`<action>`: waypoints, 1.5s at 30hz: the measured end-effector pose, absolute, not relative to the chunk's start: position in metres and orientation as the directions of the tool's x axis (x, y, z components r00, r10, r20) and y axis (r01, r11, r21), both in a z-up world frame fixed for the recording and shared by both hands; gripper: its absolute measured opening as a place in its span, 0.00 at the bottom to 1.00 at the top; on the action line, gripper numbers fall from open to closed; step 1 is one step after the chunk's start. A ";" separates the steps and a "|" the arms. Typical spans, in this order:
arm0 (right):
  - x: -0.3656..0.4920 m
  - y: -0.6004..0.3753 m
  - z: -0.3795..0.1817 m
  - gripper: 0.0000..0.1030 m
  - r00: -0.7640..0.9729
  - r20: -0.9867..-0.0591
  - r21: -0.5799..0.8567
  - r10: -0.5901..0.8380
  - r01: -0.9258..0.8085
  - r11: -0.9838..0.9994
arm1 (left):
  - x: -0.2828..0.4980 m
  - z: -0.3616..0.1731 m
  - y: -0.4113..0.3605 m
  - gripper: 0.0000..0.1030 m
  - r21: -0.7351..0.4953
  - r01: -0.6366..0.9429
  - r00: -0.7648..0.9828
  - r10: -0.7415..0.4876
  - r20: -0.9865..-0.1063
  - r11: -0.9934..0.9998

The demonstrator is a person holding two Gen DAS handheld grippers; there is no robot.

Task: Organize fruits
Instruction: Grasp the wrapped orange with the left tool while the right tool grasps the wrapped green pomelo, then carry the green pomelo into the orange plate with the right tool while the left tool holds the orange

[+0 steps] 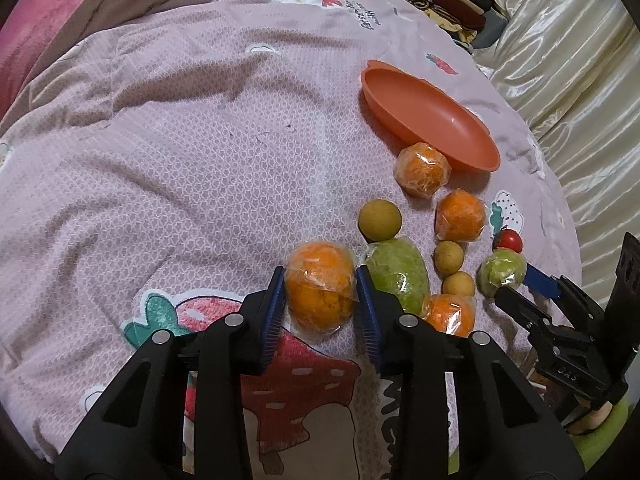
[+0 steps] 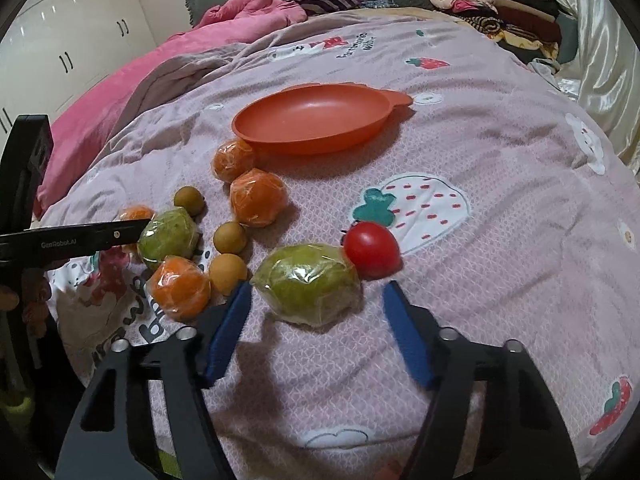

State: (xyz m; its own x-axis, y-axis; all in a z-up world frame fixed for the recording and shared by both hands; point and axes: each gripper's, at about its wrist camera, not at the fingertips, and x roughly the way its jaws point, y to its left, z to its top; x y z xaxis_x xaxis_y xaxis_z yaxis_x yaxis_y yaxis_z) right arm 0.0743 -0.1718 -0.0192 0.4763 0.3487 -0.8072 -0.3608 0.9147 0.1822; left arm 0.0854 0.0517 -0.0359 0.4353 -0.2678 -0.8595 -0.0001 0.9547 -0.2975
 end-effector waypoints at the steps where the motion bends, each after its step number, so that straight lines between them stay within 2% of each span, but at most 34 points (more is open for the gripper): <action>1: 0.075 -0.170 -0.020 0.58 0.474 -0.809 0.182 0.349 -0.362 0.914 | 0.086 -0.036 0.052 0.26 -0.298 0.000 0.435 -0.268 -0.860 0.955; 3: 0.075 -0.166 -0.021 0.53 0.470 -0.809 0.175 0.352 -0.379 0.909 | 0.087 -0.037 0.051 0.25 -0.300 0.003 0.433 -0.271 -0.859 0.954; 9: 0.081 -0.157 -0.027 0.51 0.481 -0.810 0.139 0.335 -0.398 0.907 | 0.089 -0.039 0.050 0.25 -0.304 0.007 0.430 -0.277 -0.859 0.953; 13: 0.083 -0.156 -0.031 0.45 0.487 -0.809 0.120 0.328 -0.410 0.904 | 0.088 -0.040 0.051 0.25 -0.305 0.010 0.433 -0.279 -0.857 0.952; 23: 0.080 -0.171 -0.017 0.44 0.495 -0.764 0.189 0.414 -0.443 0.877 | 0.080 -0.026 0.057 0.24 -0.326 0.028 0.467 -0.301 -0.831 0.945; 26: 0.079 -0.173 -0.011 0.37 0.501 -0.752 0.190 0.429 -0.458 0.869 | 0.081 -0.021 0.055 0.24 -0.327 0.036 0.475 -0.304 -0.826 0.944; 31: 0.081 -0.166 -0.014 0.40 0.498 -0.760 0.156 0.417 -0.483 0.861 | 0.080 -0.021 0.054 0.24 -0.323 0.034 0.473 -0.300 -0.828 0.946; 35: 0.084 -0.161 -0.020 0.49 0.483 -0.779 0.154 0.401 -0.472 0.868 | 0.080 -0.021 0.054 0.24 -0.324 0.034 0.473 -0.300 -0.829 0.946; 42: 0.092 -0.154 -0.032 0.50 0.466 -0.784 0.175 0.411 -0.468 0.866 | 0.081 -0.021 0.055 0.24 -0.327 0.033 0.472 -0.303 -0.828 0.944; 45: 0.095 -0.153 -0.034 0.47 0.466 -0.776 0.180 0.425 -0.482 0.857 | 0.083 -0.021 0.056 0.24 -0.327 0.032 0.470 -0.303 -0.829 0.944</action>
